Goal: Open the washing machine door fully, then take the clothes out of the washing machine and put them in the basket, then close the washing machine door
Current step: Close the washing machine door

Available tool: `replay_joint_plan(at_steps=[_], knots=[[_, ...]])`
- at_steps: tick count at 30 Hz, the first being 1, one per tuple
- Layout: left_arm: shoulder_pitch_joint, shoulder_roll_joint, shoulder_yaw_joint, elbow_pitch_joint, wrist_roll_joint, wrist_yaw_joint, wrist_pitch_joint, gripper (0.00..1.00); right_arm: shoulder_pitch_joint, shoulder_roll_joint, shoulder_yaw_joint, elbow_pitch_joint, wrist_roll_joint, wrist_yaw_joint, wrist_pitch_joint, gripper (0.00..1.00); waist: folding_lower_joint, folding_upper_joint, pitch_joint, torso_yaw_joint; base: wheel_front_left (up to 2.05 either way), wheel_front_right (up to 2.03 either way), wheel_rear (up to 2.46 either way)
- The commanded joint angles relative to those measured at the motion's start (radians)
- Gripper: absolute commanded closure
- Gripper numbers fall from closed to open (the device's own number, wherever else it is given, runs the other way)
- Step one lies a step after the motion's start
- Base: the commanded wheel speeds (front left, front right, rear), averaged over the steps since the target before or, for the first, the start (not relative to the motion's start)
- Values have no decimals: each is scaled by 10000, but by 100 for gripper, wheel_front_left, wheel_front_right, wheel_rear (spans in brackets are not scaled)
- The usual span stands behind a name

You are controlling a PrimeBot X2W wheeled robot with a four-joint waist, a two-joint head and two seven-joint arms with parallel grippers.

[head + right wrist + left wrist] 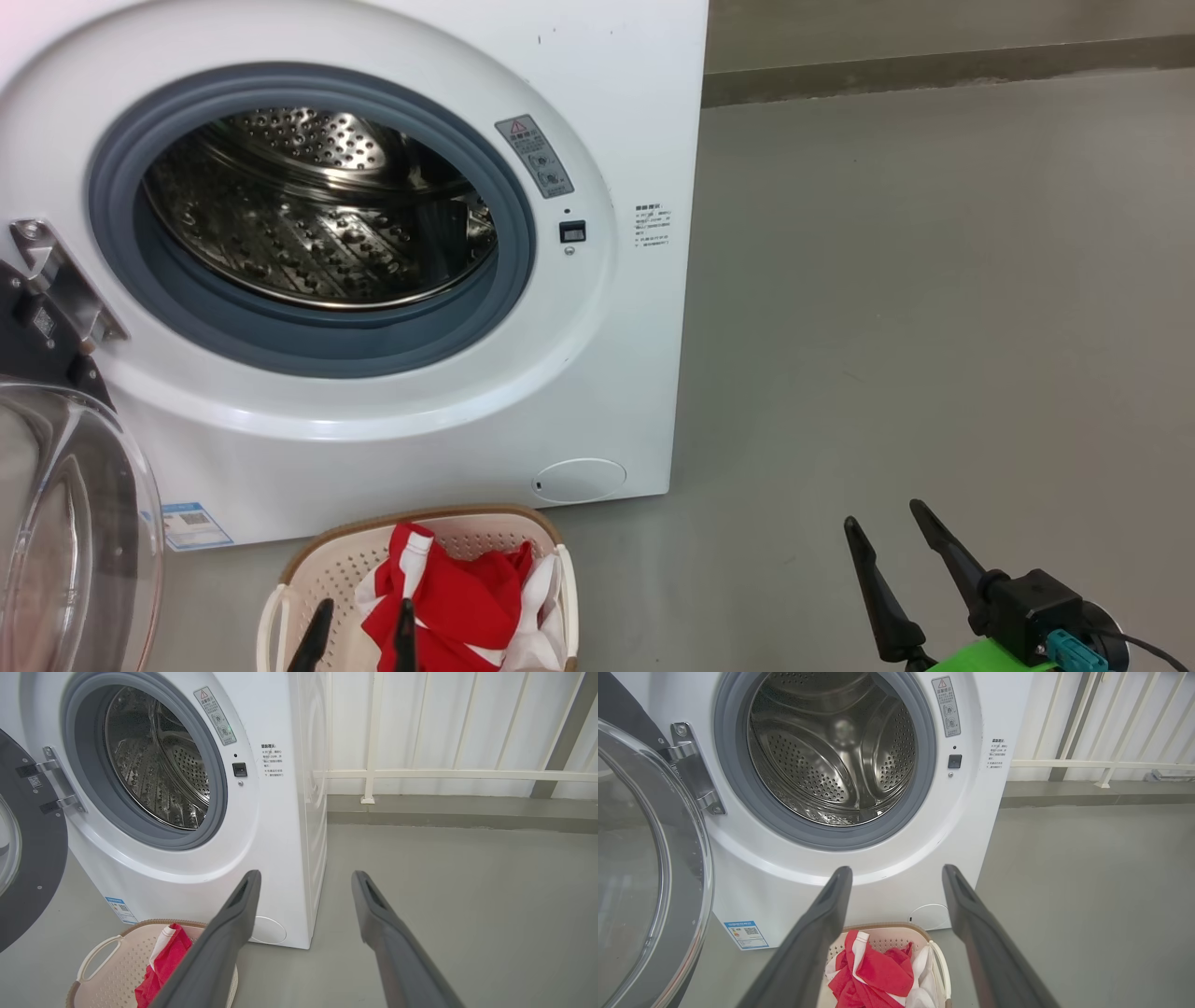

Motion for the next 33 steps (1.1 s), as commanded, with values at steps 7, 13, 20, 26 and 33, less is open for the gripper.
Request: replay_joint_plan(at_steps=[7,13,20,26,33], knots=[[-223,83,217,-183,-28,127,-57,0,-100,-73,171,-322,-160,62,-16,0,0,0,-2,4,-9,9,0],[-251,96,159,-174,-63,140,-73,0,-112,-73,157,-335,-167,62,0,0,0,0,4,22,-83,83,0],[-288,138,85,-214,-86,140,-126,0,-125,-73,155,-350,-141,62,32,0,0,0,13,38,-159,159,0],[-347,168,61,-214,-103,180,-151,0,-144,-73,144,-341,-136,62,44,0,0,0,17,49,-107,107,0],[-369,179,44,-215,-144,251,-171,0,-143,-73,154,-321,-116,62,31,0,0,0,9,50,-23,23,0]])
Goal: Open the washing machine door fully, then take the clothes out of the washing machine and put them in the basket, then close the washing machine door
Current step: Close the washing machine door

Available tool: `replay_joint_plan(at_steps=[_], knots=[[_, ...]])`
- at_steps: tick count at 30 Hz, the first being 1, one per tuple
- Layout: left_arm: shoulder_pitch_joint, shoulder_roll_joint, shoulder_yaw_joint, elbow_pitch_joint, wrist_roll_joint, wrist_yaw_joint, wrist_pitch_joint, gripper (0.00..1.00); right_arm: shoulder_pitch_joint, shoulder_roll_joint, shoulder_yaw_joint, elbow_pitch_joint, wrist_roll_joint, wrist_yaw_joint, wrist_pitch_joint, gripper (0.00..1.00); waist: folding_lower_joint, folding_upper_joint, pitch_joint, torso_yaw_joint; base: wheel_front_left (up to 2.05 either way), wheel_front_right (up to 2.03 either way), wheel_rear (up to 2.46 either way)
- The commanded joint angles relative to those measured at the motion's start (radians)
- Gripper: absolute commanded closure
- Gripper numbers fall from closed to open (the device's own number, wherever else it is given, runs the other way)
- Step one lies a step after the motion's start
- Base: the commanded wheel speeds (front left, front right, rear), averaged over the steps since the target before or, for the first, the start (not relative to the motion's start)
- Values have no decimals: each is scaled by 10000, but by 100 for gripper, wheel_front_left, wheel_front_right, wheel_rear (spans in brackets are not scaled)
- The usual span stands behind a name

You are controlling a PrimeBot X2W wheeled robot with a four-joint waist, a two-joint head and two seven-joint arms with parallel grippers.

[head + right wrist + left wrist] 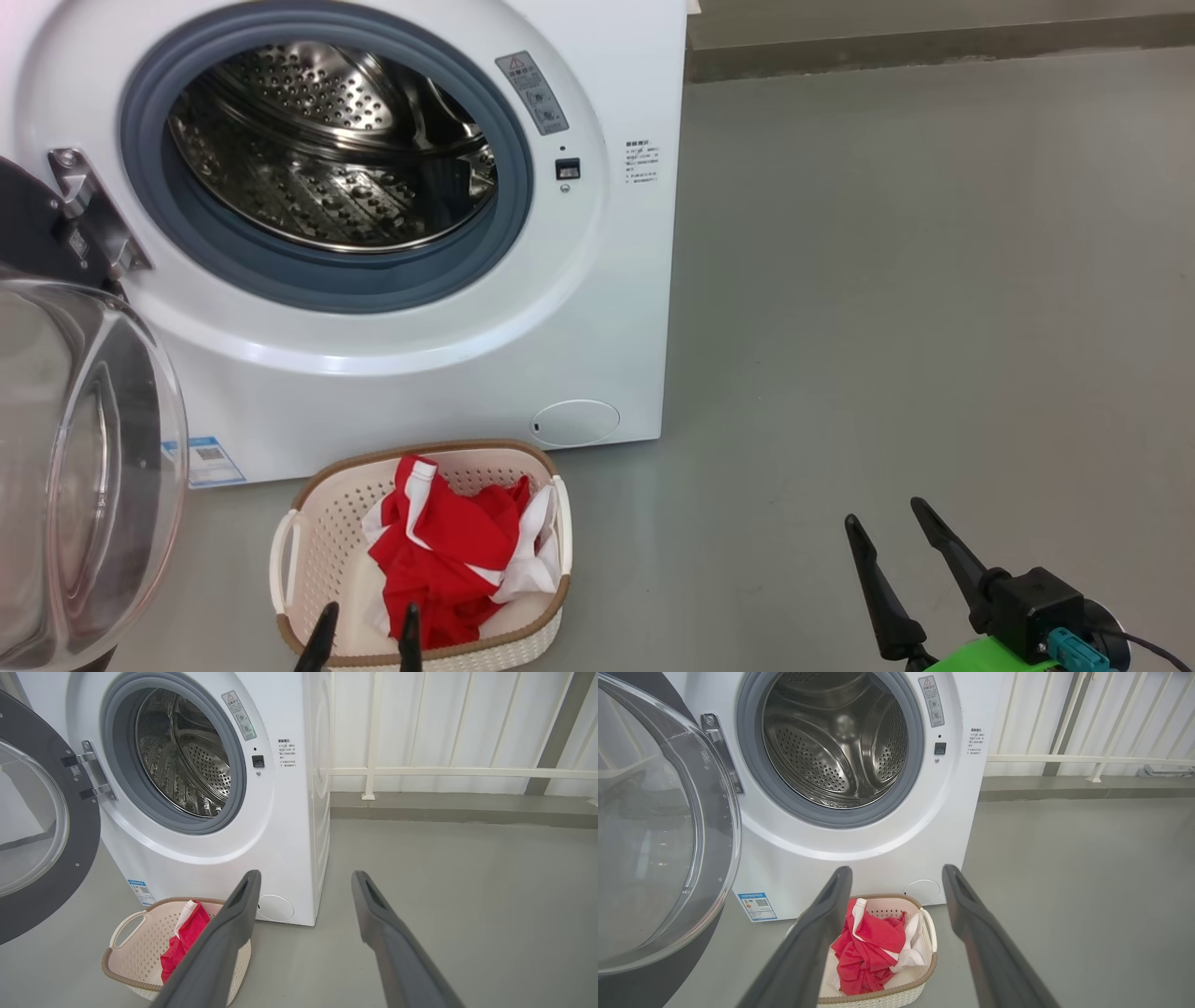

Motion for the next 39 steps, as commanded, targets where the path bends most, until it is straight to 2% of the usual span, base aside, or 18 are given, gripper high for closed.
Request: replay_joint_plan(at_steps=[1,23,32,39], knots=[[-363,61,276,-260,-77,85,-109,0,-145,-77,177,-238,-124,62,-28,0,0,0,-9,3,0,0,0],[-382,108,183,-186,-124,330,-54,0,-42,-77,121,-222,-197,62,52,0,0,0,-183,309,0,0,0],[-427,203,287,-430,-77,546,-48,0,-61,-77,237,-305,-139,62,106,0,0,0,-303,1231,0,0,0],[-308,307,448,-733,-119,731,28,0,-12,-77,421,-343,-26,62,115,0,0,0,-426,2476,0,0,0]])
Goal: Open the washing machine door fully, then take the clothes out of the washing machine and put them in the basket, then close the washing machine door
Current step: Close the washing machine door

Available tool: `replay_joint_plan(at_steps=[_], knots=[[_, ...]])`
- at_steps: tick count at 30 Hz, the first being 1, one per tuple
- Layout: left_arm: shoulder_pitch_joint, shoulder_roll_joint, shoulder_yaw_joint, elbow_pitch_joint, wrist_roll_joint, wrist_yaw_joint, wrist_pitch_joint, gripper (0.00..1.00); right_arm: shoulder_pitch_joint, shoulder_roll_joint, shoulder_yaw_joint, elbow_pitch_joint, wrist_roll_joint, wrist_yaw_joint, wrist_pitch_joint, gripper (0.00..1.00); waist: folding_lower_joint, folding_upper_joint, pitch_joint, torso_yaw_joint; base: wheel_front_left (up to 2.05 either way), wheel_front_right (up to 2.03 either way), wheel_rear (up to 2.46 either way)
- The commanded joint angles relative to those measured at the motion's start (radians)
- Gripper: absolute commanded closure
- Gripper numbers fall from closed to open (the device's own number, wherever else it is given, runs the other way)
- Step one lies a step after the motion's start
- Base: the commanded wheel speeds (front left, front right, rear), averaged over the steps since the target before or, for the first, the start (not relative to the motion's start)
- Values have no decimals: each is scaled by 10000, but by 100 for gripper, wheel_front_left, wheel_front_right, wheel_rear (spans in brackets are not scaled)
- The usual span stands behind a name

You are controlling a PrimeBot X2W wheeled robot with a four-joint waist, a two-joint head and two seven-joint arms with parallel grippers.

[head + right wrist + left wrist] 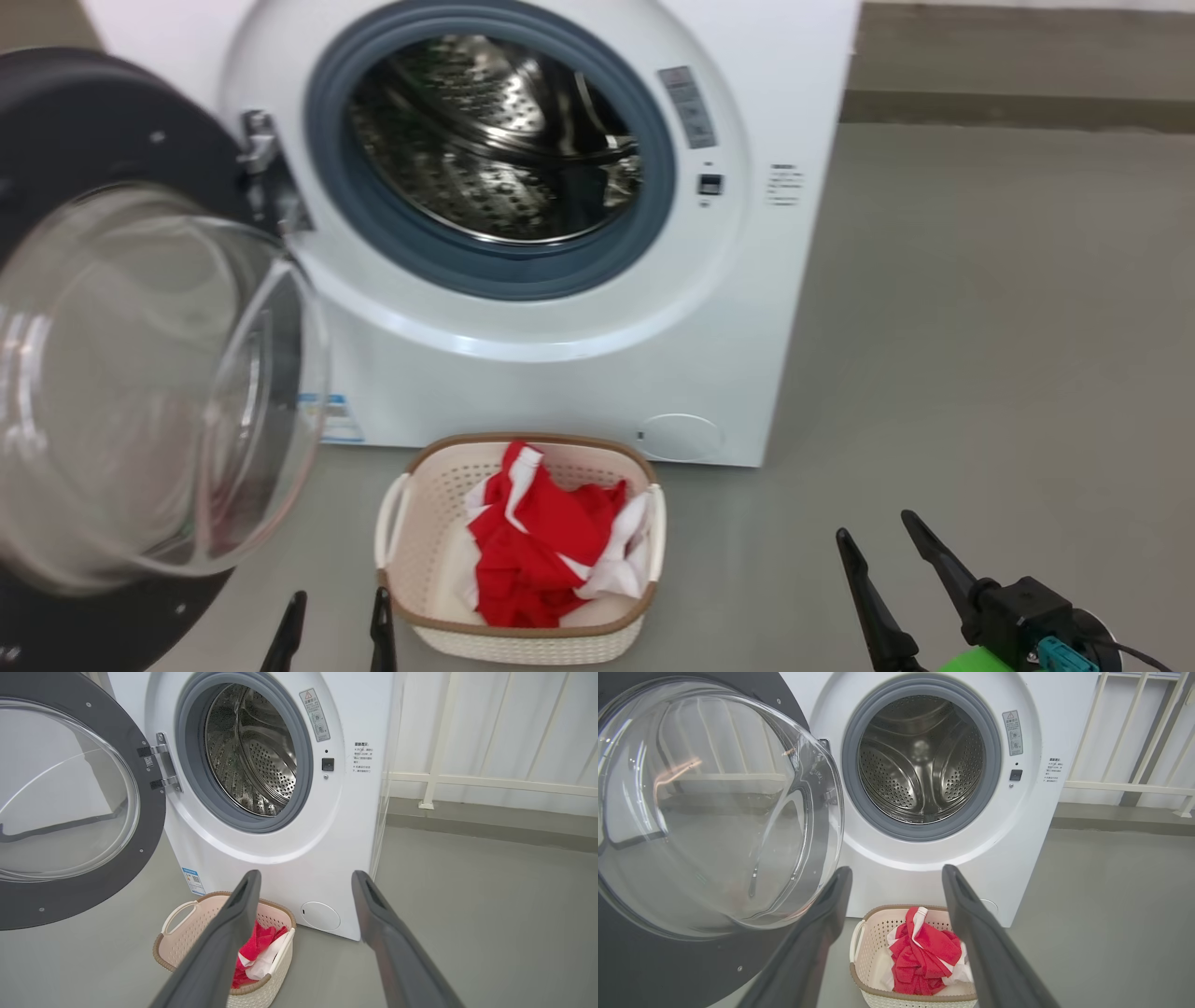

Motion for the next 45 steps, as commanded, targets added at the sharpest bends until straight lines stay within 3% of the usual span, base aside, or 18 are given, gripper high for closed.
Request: replay_joint_plan(at_steps=[1,11,17,39,40,42,45], knots=[[-275,101,385,-369,-91,114,28,0,-178,-81,310,-278,10,62,-15,0,0,0,-103,825,0,0,0],[-128,195,364,-540,-134,183,203,0,-120,-81,492,-263,207,62,-90,0,0,0,-159,2078,0,0,0],[-59,203,371,-564,-194,230,252,0,-96,-81,511,-207,243,62,-124,0,0,0,-208,2456,0,0,0],[108,289,309,-633,-366,343,389,0,-132,-81,593,-58,292,62,-164,0,0,0,-246,2531,0,0,0],[108,290,301,-631,-385,337,406,29,-133,-81,589,-55,292,62,-169,0,0,0,-246,2533,0,0,0],[108,300,284,-636,-427,310,419,100,-129,-81,576,-50,287,62,-176,0,0,0,-243,2541,0,0,0],[116,327,275,-643,-450,302,406,100,-125,-81,566,-30,283,62,-186,0,0,0,-242,2555,0,0,0]])
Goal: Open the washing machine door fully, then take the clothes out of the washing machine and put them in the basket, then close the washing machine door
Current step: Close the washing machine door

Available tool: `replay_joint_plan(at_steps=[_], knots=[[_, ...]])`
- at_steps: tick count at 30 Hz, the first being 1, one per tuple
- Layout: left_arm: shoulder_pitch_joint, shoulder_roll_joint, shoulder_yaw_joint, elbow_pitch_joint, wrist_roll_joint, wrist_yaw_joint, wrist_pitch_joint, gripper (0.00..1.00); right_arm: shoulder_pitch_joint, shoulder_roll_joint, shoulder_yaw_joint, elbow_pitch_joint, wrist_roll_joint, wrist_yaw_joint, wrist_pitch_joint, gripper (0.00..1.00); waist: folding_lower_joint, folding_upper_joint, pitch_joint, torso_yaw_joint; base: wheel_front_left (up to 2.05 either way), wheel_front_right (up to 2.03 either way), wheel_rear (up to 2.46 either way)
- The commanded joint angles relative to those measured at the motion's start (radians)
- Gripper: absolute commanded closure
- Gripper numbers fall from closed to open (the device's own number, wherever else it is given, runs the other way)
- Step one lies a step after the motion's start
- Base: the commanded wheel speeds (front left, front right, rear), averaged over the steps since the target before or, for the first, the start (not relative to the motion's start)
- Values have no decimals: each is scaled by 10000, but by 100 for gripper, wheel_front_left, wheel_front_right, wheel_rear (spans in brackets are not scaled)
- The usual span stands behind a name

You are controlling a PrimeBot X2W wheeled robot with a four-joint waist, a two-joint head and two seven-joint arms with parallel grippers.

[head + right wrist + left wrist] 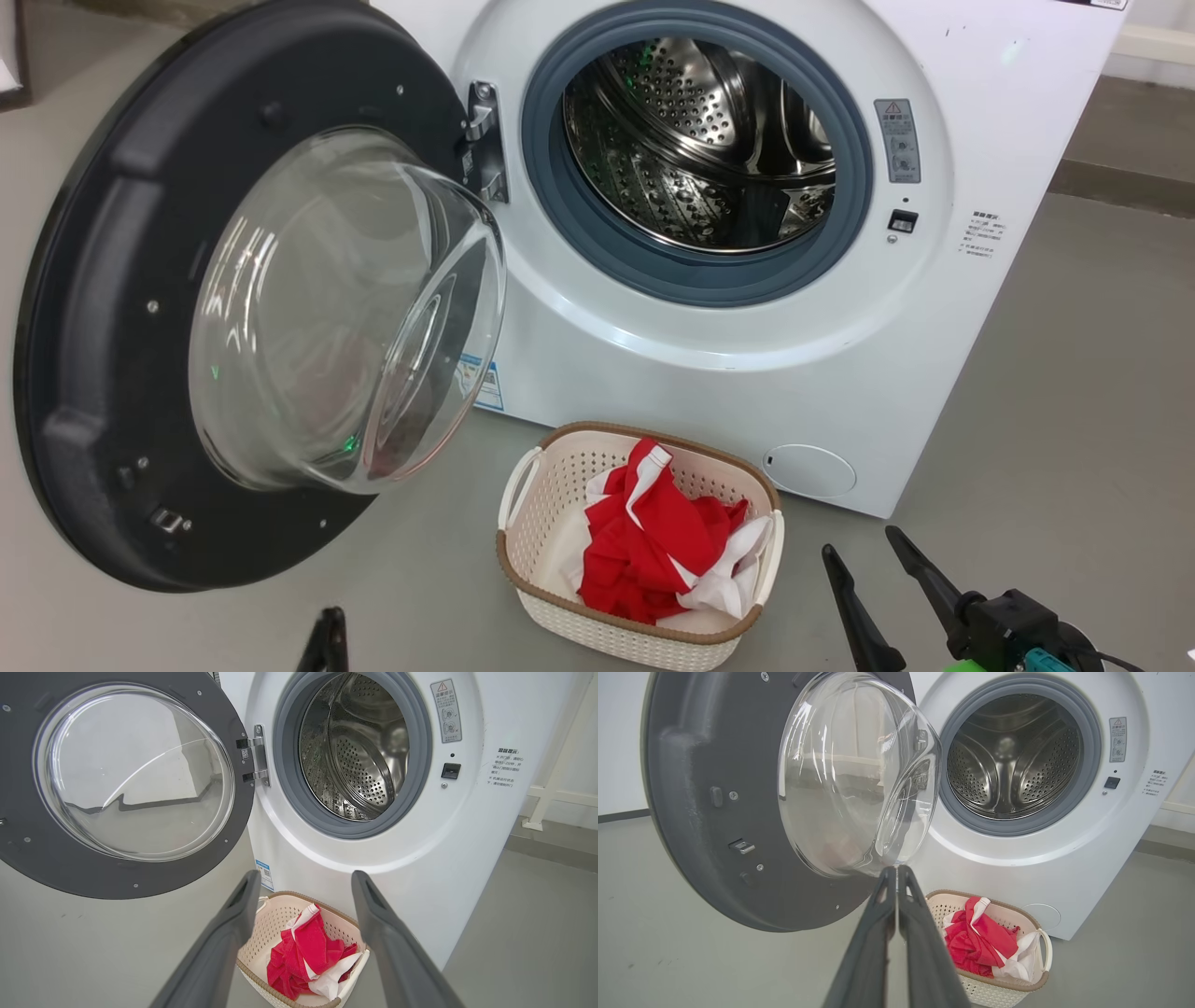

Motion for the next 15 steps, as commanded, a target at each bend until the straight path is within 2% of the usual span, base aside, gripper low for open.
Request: replay_joint_plan(at_steps=[1,5,8,11,12,15], knots=[[-192,67,295,-322,-32,51,-36,100,-214,-85,222,-204,58,62,-110,0,0,0,3,11,0,0,0],[-233,80,294,-425,-136,-37,-236,100,-228,-85,234,-211,71,62,-115,0,0,0,10,29,0,0,0],[-278,-59,494,-623,-727,-224,-467,100,-233,-85,214,-232,62,62,-117,0,0,0,25,61,0,0,0],[-362,-357,903,-841,-2100,-637,-747,100,-240,-85,202,-237,30,62,-114,0,0,0,44,84,0,0,0],[-362,-357,903,-841,-2100,-637,-747,100,-240,-85,202,-237,30,62,-114,0,0,0,44,84,0,0,0],[-493,-605,1497,-1080,-4071,-1178,-926,100,-251,-85,198,-251,6,62,-104,0,0,0,68,91,0,0,0]])
